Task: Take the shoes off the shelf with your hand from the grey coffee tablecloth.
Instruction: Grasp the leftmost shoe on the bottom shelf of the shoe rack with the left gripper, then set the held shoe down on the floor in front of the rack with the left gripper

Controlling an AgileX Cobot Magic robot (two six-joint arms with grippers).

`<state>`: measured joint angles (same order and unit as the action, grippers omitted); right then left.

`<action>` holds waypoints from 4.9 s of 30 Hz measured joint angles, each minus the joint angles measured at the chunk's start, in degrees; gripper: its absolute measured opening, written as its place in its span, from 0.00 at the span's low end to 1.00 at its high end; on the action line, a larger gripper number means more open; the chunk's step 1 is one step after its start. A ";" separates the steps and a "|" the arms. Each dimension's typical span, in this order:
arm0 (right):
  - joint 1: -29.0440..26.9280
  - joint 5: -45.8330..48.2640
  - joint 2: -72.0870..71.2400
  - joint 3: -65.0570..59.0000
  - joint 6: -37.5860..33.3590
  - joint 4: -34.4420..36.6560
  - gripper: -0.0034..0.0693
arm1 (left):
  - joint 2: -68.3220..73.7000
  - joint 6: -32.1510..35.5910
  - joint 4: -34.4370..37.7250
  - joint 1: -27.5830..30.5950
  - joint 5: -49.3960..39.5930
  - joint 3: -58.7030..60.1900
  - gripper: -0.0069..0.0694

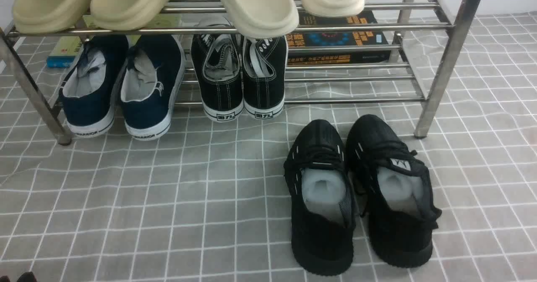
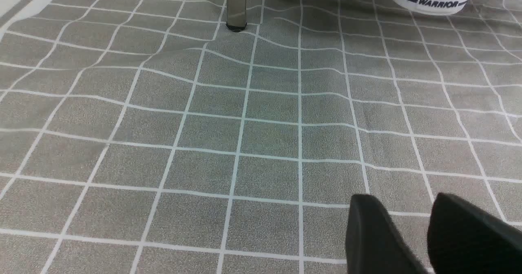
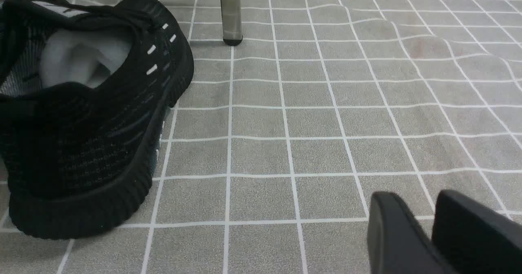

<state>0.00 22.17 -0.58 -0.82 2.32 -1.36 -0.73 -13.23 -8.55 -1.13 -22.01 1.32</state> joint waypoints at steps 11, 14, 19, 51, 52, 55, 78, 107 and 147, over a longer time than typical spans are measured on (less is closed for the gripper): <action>-0.03 0.00 0.00 0.00 0.00 0.00 0.31 | 0.00 0.00 0.00 0.00 0.00 0.00 0.41; -0.03 0.00 0.00 0.00 -0.05 0.00 0.31 | 0.00 0.00 0.00 0.00 0.00 0.00 0.41; -0.03 0.00 0.00 0.00 -0.05 0.00 0.32 | 0.00 0.00 0.00 0.00 0.00 0.00 0.41; 0.00 0.00 0.00 0.00 -0.05 0.00 0.36 | 0.00 -29.35 28.36 0.00 4.49 0.30 0.40; -0.03 0.00 0.00 0.00 -0.05 0.00 0.36 | 0.00 -29.37 28.36 0.00 5.59 0.30 0.38; -0.03 0.00 0.00 0.00 -0.05 0.00 0.36 | 0.00 -29.09 27.37 0.00 5.37 -1.55 0.25; 0.00 0.00 -0.05 0.00 -0.05 0.00 0.37 | 68.36 -33.55 17.38 0.06 4.18 -43.83 0.51; -0.03 0.00 -0.05 0.00 -0.05 0.00 0.38 | 90.07 -39.83 18.01 7.97 7.85 -58.98 0.68; 0.00 0.00 -0.05 0.00 -0.05 0.00 0.38 | 75.95 -36.56 1.41 9.33 -24.39 -51.55 0.16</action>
<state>0.00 22.17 -0.63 -0.82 2.27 -1.36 75.21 -49.79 -7.14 8.20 -46.41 -50.23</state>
